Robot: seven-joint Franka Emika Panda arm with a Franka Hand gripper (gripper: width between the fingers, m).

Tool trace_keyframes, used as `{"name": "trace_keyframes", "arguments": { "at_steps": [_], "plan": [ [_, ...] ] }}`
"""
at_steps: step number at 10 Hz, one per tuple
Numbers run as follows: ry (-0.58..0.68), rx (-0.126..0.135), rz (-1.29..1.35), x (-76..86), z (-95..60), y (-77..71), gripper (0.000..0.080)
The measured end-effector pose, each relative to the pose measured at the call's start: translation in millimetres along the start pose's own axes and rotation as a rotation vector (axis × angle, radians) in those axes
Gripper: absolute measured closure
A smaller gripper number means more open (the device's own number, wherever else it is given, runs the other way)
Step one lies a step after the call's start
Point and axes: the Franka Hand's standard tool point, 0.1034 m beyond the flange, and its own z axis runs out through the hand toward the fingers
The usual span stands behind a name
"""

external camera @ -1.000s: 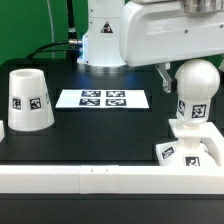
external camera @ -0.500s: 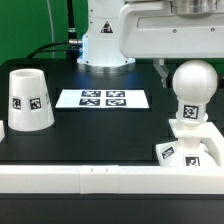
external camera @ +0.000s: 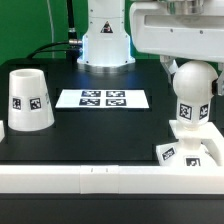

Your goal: Assemble lamp

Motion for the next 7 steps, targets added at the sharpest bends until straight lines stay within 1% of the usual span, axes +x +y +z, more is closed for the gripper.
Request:
{"name": "trace_keyframes", "arguments": {
  "at_steps": [1,2,3,4,5,6,7],
  "plan": [
    [0.000,0.000,0.016,-0.8,0.3,-0.3,0.0194],
    [-0.001,-0.001,0.000,-1.2,1.0,-0.3,0.0129],
    [-0.002,-0.004,-0.033,-1.5,1.2,0.2,0.0129],
    [-0.005,-0.008,-0.063,-2.1,1.1,0.5,0.0106],
    [-0.005,-0.011,-0.099,-3.6,0.0,-1.1,0.0101],
    [-0.001,-0.017,-0.226,-4.9,-0.1,-1.8,0.0101],
    [-0.002,-0.017,-0.304,-5.2,0.0,-2.0,0.0101]
  ]
}}
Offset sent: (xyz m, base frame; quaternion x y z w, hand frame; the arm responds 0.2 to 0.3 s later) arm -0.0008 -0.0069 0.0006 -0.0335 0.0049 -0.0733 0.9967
